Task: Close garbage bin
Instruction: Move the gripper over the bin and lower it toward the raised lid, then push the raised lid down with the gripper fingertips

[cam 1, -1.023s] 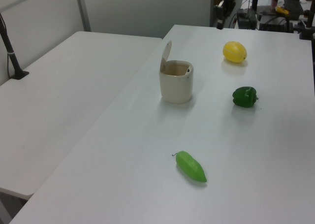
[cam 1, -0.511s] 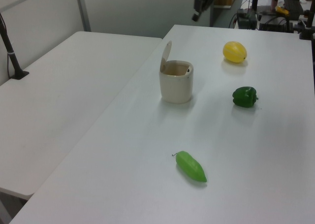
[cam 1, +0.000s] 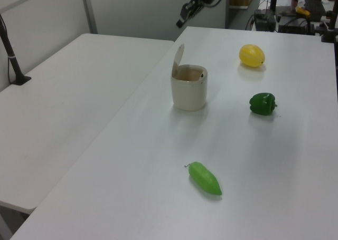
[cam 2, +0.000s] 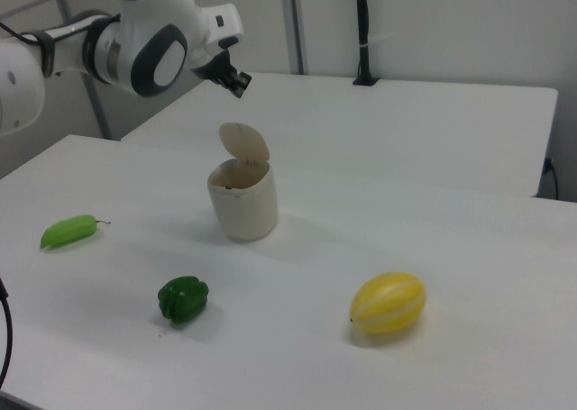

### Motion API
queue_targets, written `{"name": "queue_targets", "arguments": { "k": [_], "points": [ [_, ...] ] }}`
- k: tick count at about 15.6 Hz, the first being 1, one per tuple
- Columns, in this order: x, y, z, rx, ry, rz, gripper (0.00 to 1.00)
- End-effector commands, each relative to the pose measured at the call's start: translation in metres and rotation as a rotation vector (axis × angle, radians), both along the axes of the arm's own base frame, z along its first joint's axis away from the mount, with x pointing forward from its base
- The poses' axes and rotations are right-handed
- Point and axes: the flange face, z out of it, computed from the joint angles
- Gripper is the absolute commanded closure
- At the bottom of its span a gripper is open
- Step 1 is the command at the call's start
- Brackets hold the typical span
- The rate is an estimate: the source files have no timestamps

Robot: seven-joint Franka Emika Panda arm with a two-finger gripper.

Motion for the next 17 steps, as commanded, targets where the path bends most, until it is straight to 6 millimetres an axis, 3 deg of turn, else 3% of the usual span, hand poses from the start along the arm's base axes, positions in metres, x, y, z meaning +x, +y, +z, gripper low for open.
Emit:
{"name": "queue_targets", "arguments": {
  "k": [1, 8, 17],
  "points": [
    [0.012, 0.001, -0.014, 0.003, -0.023, -0.009, 1.00],
    [0.018, 0.004, -0.048, -0.010, 0.037, -0.003, 1.00],
    [0.006, 0.007, -0.079, -0.029, 0.269, 0.078, 1.00]
  ]
}}
